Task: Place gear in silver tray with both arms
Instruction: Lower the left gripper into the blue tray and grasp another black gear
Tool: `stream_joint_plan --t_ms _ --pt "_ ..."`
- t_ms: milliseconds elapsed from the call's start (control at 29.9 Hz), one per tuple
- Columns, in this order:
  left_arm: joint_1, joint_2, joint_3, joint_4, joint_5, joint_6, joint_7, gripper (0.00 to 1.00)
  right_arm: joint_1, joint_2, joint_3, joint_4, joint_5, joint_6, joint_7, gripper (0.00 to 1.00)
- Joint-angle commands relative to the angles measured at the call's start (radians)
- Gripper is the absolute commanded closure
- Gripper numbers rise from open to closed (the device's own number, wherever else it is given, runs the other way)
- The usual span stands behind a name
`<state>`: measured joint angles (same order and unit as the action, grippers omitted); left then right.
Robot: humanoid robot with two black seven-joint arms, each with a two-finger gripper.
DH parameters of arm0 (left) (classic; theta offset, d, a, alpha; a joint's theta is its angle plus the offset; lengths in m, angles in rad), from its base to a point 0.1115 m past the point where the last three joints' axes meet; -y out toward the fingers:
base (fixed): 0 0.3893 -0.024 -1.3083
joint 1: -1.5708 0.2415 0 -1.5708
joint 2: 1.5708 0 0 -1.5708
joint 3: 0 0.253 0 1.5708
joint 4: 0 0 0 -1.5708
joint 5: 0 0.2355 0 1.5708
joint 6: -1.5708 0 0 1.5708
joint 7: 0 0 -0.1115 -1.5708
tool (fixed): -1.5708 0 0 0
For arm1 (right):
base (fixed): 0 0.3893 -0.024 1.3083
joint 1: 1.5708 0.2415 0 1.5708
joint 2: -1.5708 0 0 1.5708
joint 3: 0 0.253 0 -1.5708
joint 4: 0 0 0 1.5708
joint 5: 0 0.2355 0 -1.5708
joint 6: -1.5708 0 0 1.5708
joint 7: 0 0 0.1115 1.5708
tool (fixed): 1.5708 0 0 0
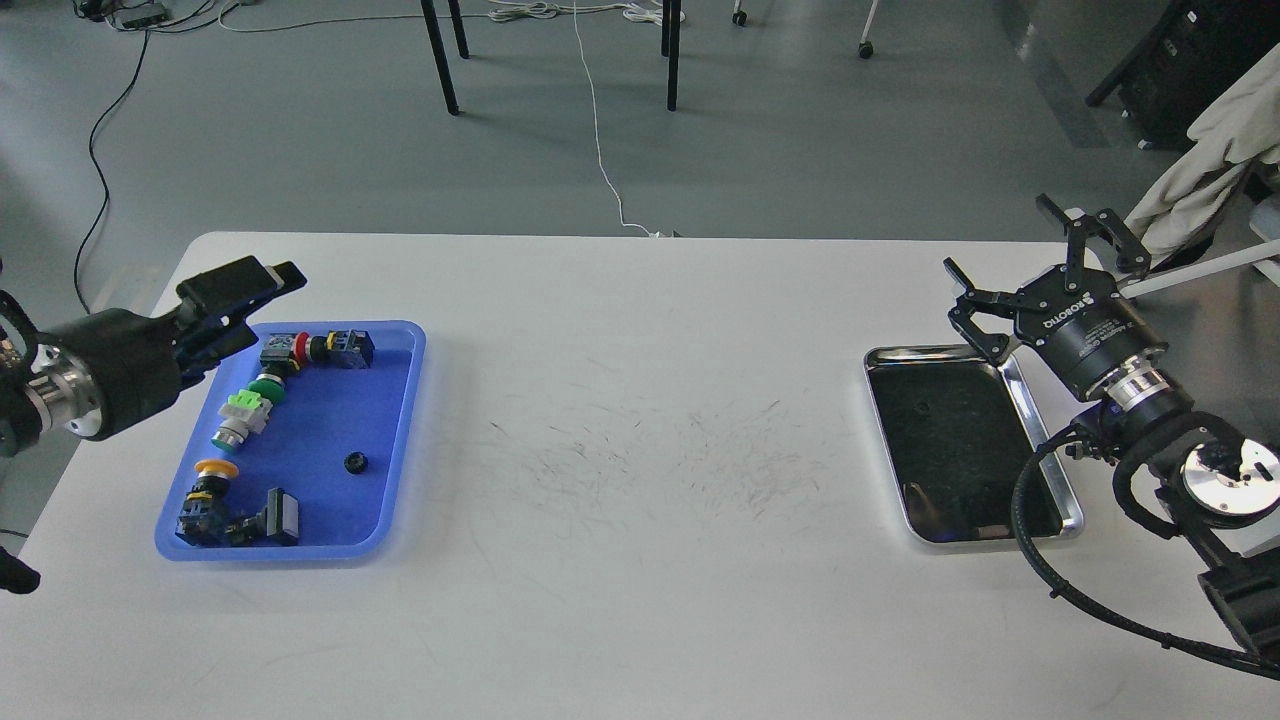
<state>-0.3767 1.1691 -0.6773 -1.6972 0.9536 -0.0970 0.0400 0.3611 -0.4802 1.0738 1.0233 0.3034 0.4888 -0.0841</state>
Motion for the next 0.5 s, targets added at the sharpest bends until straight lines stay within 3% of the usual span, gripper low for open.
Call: stream_joint_plan --t_ms 0,167,468 --pt "0.002 -0.051 0.079 0.034 0.235 0.005 -0.035 0.02 -0.013 0.003 -0.006 -0.006 -0.003 0.0 0.0 0.03" --pt "0.004 -0.081 0.136 0.123 0.503 0.04 -0.109 0.04 -0.013 0.003 -0.014 -0.009 -0.006 0.0 0.0 0.03" --pt "0.004 -0.201 0.137 0.352 0.766 0.045 -0.348 0.05 -0.025 0.012 -0.015 -0.011 -0.007 0.0 0.001 0.03"
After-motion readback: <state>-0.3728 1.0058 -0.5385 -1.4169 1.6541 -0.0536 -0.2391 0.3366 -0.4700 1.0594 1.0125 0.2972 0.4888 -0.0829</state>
